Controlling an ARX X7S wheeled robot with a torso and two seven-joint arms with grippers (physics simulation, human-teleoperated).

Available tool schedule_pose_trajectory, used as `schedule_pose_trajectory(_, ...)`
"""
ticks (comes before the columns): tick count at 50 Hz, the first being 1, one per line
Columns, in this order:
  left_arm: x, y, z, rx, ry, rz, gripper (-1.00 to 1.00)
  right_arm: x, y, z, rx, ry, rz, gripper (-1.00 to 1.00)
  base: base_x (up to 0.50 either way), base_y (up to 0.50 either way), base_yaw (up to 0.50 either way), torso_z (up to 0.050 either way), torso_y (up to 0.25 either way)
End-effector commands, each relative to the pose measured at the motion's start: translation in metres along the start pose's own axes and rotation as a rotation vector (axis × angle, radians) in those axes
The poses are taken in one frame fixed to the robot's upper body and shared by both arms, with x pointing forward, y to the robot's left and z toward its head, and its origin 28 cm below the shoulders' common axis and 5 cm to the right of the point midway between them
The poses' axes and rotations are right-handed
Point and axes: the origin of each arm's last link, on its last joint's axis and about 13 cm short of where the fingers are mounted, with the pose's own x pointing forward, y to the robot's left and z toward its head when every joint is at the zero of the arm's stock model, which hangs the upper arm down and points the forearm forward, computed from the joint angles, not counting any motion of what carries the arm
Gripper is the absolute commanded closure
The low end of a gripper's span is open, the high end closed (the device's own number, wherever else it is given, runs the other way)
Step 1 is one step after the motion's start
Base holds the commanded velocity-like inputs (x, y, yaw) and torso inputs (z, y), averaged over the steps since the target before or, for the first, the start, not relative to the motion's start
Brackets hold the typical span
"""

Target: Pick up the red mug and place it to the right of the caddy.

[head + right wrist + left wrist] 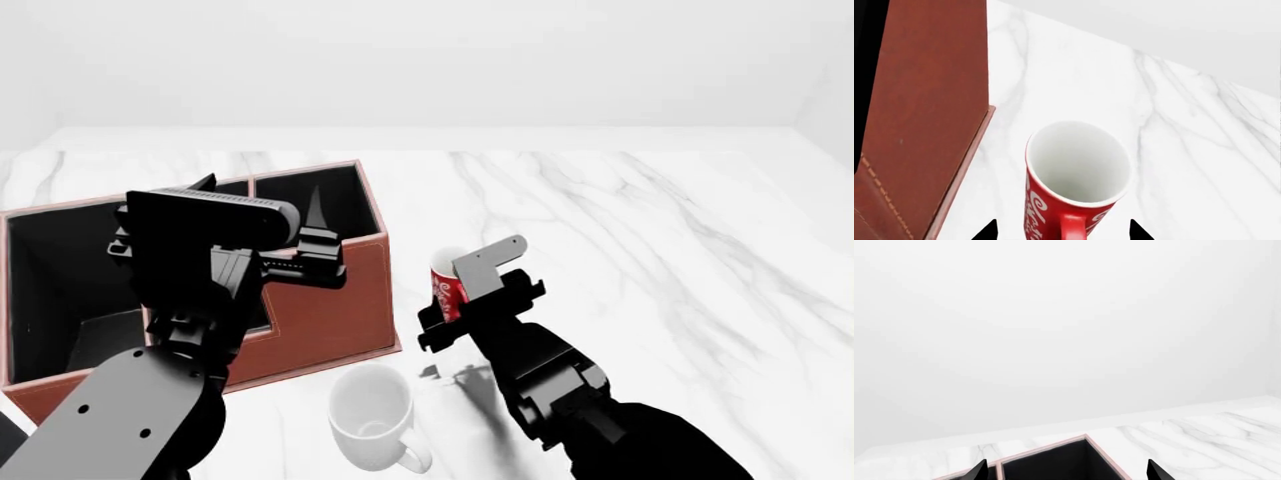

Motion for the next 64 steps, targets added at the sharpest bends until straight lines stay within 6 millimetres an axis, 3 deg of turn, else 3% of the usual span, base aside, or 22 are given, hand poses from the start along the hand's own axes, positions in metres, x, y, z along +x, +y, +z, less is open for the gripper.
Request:
schedule_pose_trajectory(1,-0.001,0.000,-0.001,-0.001,0.002,0.001,-1.00,-0.007,-0.003,0.000,0.000,0.002,-0.004,-1.00,0.00,0.00,0.00,0.000,0.000)
schedule_pose_trajectory(7,-0.001,0.001,-0.001,-0.002,0.001,0.004,-1.00,-0.045,-0.007,0.003,0.062,-0.007,0.002,-1.00,0.00,0.00,0.00,0.000,0.000)
schedule_pose_trajectory(11,-0.001,0.000,-0.001,-0.001,0.000,0.004,-1.00,-0.085,-0.010,-0.001,0.105,-0.047,0.033,-1.00,0.00,0.00,0.00,0.000,0.000)
schedule_pose_trajectory(18,-0.001,0.000,-0.001,-0.001,0.001,0.006,-1.00,-0.126,-0.021,-0.003,0.156,-0.103,0.034,-1.00,0.00,0.00,0.00,0.000,0.000)
schedule_pose_trajectory(24,-0.001,0.001,-0.002,-0.003,0.003,0.006,-1.00,-0.146,-0.025,-0.007,0.183,-0.142,0.018,-1.00,0.00,0.00,0.00,0.000,0.000)
schedule_pose_trajectory(32,-0.002,0.002,-0.001,-0.004,0.000,0.009,-1.00,-0.170,-0.039,0.000,0.230,-0.383,-0.219,-1.00,0.00,0.00,0.00,0.000,0.000)
schedule_pose_trajectory(42,-0.002,0.002,-0.001,-0.004,-0.003,0.009,-1.00,-0.220,-0.047,0.033,0.402,-0.749,-0.167,-1.00,0.00,0.00,0.00,0.000,0.000)
schedule_pose_trajectory(49,-0.002,0.003,-0.001,-0.004,-0.002,0.010,-1.00,-0.228,-0.041,0.034,0.376,-0.764,-0.123,-1.00,0.00,0.00,0.00,0.000,0.000)
schedule_pose_trajectory(64,-0.002,0.001,-0.004,-0.003,0.003,0.009,-1.00,-0.224,-0.037,0.031,0.374,-0.742,-0.092,-1.00,0.00,0.00,0.00,0.000,0.000)
